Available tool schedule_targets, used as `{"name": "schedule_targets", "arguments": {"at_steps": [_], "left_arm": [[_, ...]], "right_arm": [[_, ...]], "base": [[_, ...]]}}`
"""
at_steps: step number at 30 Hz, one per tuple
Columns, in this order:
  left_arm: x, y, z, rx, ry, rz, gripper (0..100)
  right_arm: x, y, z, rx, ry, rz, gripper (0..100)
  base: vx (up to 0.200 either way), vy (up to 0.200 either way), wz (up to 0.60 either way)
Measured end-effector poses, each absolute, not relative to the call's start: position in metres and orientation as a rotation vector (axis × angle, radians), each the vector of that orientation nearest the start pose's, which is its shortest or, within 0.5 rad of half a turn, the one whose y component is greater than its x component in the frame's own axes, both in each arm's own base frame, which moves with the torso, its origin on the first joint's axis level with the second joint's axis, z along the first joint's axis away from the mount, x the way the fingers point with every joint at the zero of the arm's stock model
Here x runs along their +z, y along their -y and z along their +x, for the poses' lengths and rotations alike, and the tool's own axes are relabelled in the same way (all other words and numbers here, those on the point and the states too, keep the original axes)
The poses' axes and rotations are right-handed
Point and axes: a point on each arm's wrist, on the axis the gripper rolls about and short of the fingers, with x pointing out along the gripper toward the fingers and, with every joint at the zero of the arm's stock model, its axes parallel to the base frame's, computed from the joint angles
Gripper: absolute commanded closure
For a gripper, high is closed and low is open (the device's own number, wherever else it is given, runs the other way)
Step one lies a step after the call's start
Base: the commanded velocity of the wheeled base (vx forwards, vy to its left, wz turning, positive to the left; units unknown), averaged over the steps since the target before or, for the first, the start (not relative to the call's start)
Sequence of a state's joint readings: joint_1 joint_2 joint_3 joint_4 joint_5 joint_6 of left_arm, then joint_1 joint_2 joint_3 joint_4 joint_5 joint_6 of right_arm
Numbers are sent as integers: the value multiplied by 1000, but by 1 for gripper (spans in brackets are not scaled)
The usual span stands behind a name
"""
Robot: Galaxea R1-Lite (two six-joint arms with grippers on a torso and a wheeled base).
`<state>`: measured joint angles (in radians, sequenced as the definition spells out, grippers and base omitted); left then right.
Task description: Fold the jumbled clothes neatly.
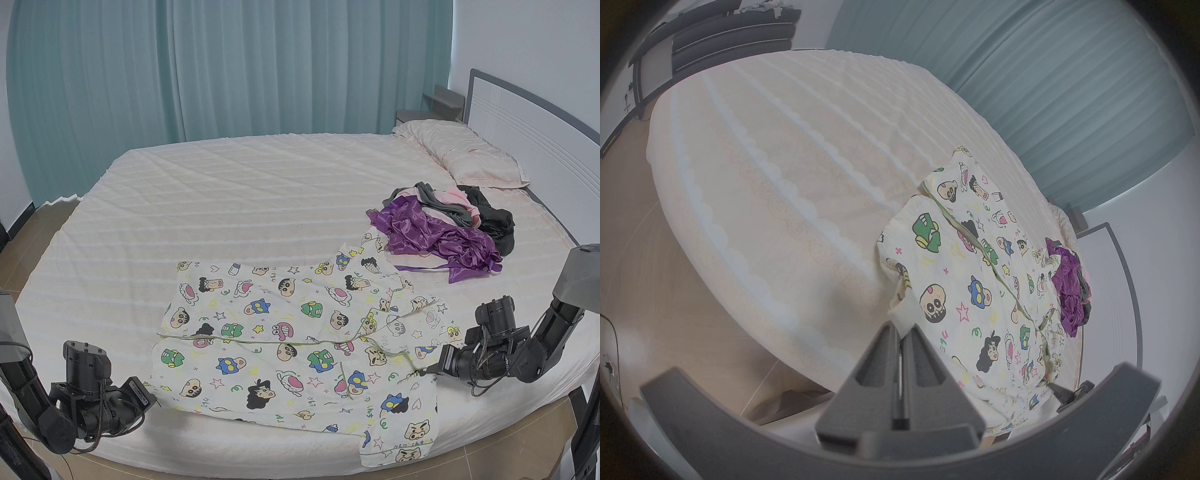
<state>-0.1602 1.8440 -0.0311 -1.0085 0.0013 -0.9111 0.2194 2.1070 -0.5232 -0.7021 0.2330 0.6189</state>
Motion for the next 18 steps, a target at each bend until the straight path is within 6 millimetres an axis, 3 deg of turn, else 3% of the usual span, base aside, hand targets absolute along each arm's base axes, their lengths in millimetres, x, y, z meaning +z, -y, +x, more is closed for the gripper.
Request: {"name": "schedule_targets", "arguments": {"at_steps": [10, 11, 18], "left_arm": [[30, 30, 189, 217, -778, -796, 100], [30, 31, 191, 218, -773, -796, 100], [25, 32, 201, 233, -779, -799, 100]], "right_arm": [[24, -67, 318, 130, -825, 576, 100], [26, -67, 321, 133, -816, 576, 0], [23, -68, 330, 141, -807, 567, 0]], "base": [[0, 0, 0], [0, 0, 0], [0, 0, 0]]}}
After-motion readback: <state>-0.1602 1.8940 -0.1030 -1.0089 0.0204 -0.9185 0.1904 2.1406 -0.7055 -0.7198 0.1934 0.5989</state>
